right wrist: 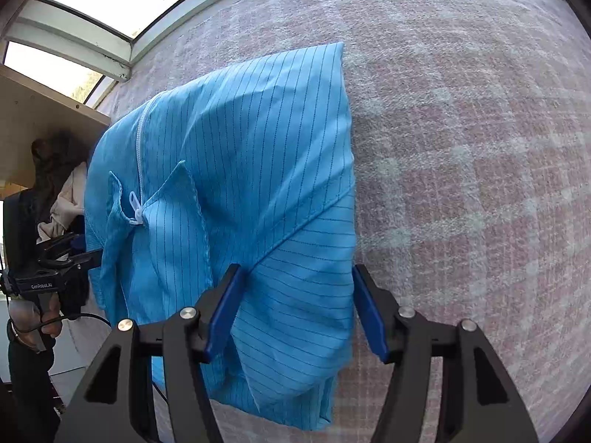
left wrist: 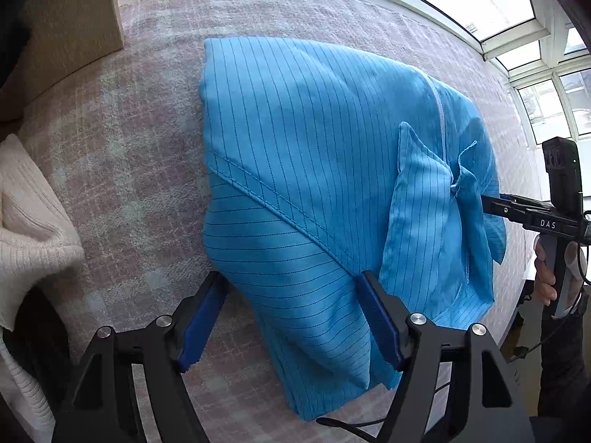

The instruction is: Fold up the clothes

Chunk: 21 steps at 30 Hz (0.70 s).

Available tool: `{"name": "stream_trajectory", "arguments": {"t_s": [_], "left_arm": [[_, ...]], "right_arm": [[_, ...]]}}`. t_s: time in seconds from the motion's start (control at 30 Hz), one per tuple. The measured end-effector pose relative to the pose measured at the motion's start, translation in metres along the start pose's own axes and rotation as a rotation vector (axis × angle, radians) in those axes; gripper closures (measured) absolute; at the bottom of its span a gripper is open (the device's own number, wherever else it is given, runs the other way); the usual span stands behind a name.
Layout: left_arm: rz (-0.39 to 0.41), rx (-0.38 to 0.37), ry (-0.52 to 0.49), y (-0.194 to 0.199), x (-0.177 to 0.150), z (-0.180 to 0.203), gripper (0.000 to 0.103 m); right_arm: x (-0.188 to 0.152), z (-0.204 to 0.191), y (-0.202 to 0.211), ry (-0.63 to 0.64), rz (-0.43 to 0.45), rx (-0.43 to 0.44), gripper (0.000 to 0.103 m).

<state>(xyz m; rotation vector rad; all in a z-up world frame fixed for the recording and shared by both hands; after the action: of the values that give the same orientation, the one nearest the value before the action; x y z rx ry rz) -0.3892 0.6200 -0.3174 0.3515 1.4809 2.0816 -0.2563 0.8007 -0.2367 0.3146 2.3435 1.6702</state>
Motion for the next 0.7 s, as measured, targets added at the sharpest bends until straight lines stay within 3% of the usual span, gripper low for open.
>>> {"name": "stream_trajectory", "arguments": {"t_s": [0.13,0.2,0.3,0.33,0.43,0.6,0.7], "left_arm": [[0.000,0.020,-0.043,-0.006,-0.001,0.019,0.036],[0.013,0.040,-0.063,-0.007,-0.002,0.025,0.041],[0.042,0.041,-0.080,-0.006,-0.004,0.030,0.062],[0.049,0.033,-0.085,-0.004,-0.005,0.032,0.070],[0.071,0.007,-0.100,0.001,-0.008,0.039,0.083],[0.109,-0.033,-0.126,0.018,-0.002,0.044,0.090],[0.131,-0.060,-0.143,0.026,-0.004,0.057,0.091]], "right_arm": [[-0.005,-0.010,-0.002,0.055,0.020,-0.024,0.049],[-0.009,-0.012,-0.003,0.082,0.033,-0.056,0.059],[-0.013,-0.009,-0.002,0.084,0.036,-0.021,0.087],[-0.015,-0.008,-0.002,0.084,0.036,-0.010,0.088],[-0.020,-0.010,0.003,0.095,0.048,0.007,0.094],[-0.015,-0.019,0.025,0.119,0.104,0.046,0.096],[-0.008,-0.026,0.036,0.148,0.124,0.019,0.097]]}}
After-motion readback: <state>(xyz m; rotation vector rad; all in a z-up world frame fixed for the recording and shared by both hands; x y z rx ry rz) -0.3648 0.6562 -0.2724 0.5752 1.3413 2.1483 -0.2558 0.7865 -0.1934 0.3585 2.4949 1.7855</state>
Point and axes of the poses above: each gripper's, at about its wrist camera, not at the fingertips, and y roughly against the way its jaws point, z to its right, x to its top, the point moved 2 cm from there along -y, roughly the way its jaws point, and after that the axes turned 9 degrees about -z, right-handed, at the moved point
